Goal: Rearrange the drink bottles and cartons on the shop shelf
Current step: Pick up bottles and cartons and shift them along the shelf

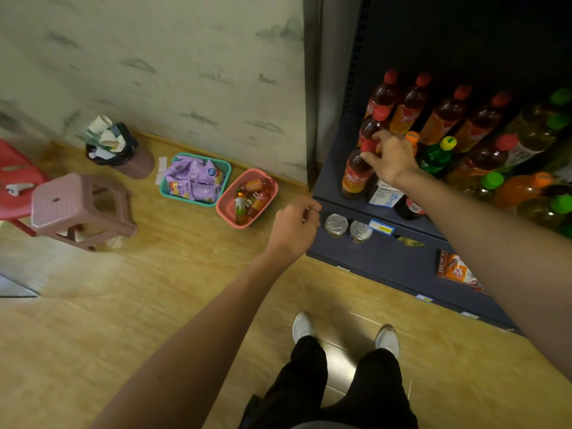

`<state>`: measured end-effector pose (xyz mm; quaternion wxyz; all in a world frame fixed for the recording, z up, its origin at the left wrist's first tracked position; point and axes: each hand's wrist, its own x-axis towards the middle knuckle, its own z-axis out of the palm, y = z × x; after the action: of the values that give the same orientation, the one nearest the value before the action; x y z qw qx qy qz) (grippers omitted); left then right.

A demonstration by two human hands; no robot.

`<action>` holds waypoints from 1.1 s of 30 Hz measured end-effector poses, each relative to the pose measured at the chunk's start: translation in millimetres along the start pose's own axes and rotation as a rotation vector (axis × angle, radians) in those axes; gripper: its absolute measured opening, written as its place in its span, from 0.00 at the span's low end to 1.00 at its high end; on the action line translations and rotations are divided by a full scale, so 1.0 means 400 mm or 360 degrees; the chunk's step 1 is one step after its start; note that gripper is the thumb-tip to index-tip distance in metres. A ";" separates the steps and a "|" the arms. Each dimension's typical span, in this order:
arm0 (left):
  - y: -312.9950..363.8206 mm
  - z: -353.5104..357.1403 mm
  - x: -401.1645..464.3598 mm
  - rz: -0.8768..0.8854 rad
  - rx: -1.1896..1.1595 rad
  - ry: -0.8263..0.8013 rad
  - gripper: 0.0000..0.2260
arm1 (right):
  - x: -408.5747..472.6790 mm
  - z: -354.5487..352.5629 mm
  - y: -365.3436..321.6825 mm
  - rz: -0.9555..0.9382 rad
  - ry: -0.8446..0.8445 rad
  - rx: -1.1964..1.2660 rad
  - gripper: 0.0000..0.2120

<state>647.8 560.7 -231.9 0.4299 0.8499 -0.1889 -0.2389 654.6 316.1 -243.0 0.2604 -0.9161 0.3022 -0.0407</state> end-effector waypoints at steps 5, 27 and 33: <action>0.028 0.023 0.003 0.0072 -0.0040 -0.0055 0.07 | -0.110 -0.057 0.007 -0.0080 0.0244 0.0227 0.13; 0.227 0.368 -0.145 0.0347 0.0028 -0.0649 0.06 | -0.718 -0.303 0.328 0.0477 0.0807 0.0427 0.10; 0.279 0.488 -0.234 0.0345 0.0094 -0.0582 0.08 | -0.810 -0.385 0.467 0.0435 0.0821 0.0448 0.10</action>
<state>447.7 422.5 -218.1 0.3864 0.7794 -0.3611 -0.3359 255.6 305.3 -177.4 0.3024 -0.7815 0.4698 -0.2777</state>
